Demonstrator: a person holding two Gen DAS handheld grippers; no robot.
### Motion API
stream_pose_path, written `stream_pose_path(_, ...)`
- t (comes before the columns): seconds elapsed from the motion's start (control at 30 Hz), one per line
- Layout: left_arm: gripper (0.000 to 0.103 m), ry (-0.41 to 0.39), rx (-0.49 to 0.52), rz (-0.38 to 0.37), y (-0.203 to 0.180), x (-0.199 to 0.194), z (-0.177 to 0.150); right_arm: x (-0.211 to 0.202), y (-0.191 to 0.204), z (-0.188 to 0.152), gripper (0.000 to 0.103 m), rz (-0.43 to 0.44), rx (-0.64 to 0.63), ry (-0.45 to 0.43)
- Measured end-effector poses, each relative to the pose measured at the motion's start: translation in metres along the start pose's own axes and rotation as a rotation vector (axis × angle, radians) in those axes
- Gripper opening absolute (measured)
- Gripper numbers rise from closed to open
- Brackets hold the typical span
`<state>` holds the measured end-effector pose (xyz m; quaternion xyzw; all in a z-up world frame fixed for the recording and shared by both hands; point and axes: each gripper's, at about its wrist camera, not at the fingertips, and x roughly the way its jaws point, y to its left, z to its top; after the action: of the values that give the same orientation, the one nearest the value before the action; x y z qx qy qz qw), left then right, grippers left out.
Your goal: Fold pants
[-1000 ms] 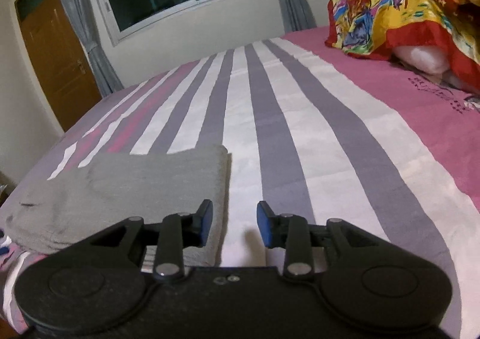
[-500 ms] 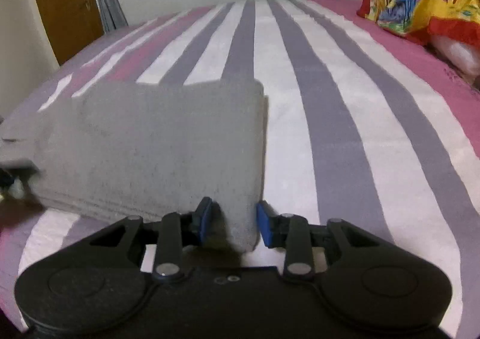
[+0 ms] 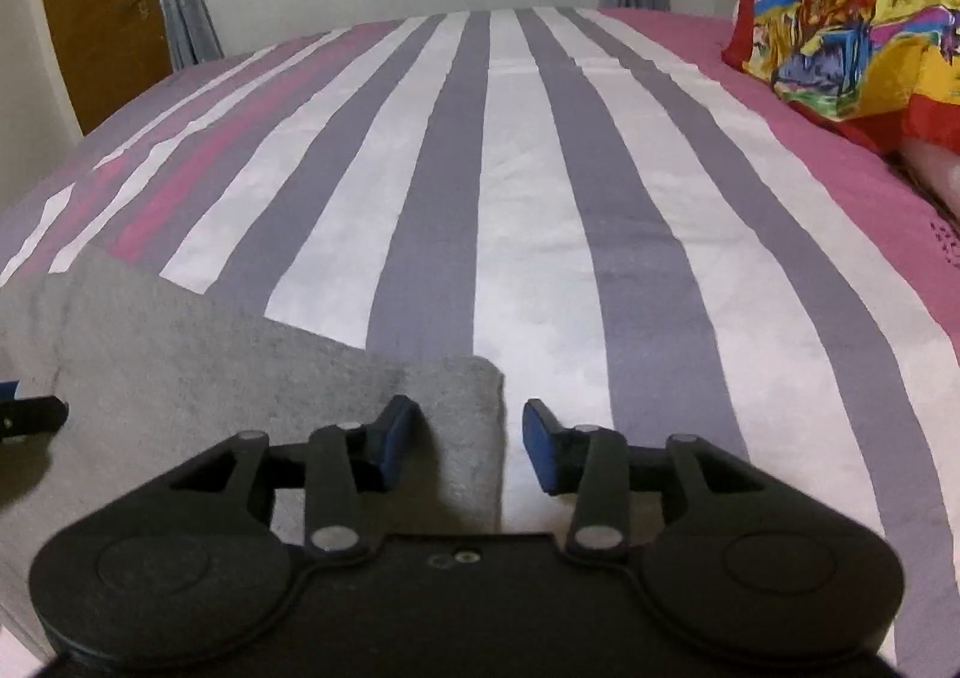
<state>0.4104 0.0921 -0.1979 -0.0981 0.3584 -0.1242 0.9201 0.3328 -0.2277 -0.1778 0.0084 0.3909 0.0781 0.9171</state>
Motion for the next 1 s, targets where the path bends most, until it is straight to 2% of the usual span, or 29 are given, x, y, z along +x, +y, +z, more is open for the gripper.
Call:
stream_pose_path(0.43,0.073,0.079,0.021,0.072,-0.012,-0.005,0.014,-0.01,0.009,-0.001,0.043,-0.022,-0.033,0.027)
stream_pose_path(0.47,0.074,0.093,0.028,0.083,-0.015,-0.008,0.014,-0.012,0.009,-0.002,0.043,-0.023,-0.037,0.031)
stream_pose_path(0.57,0.088,0.14,0.065,0.082,-0.024,-0.015,0.008,-0.021,0.012,-0.008,0.045,-0.024,-0.049,0.051)
stream_pose_path(0.67,0.089,0.121,0.14,0.09,-0.031,-0.036,-0.011,-0.036,0.015,-0.024,0.052,-0.001,-0.069,0.079)
stream_pose_path(0.73,0.089,0.043,0.094,0.076,-0.018,-0.067,-0.029,-0.054,0.017,-0.039,0.053,0.023,-0.122,0.051)
stream_pose_path(0.8,0.089,-0.065,-0.02,0.076,0.013,-0.106,-0.051,-0.081,0.009,-0.055,0.054,0.062,-0.119,-0.047)
stream_pose_path(0.9,0.089,-0.207,-0.173,0.124,0.072,-0.16,-0.086,-0.105,-0.012,-0.072,0.057,0.111,-0.064,-0.11)
stream_pose_path(0.97,0.089,-0.246,-0.312,0.193,0.115,-0.183,-0.1,-0.112,-0.026,-0.081,0.058,0.125,-0.017,-0.121)
stream_pose_path(1.0,0.088,-0.262,-0.389,0.196,0.137,-0.189,-0.104,-0.111,-0.034,-0.085,0.058,0.137,0.018,-0.11)
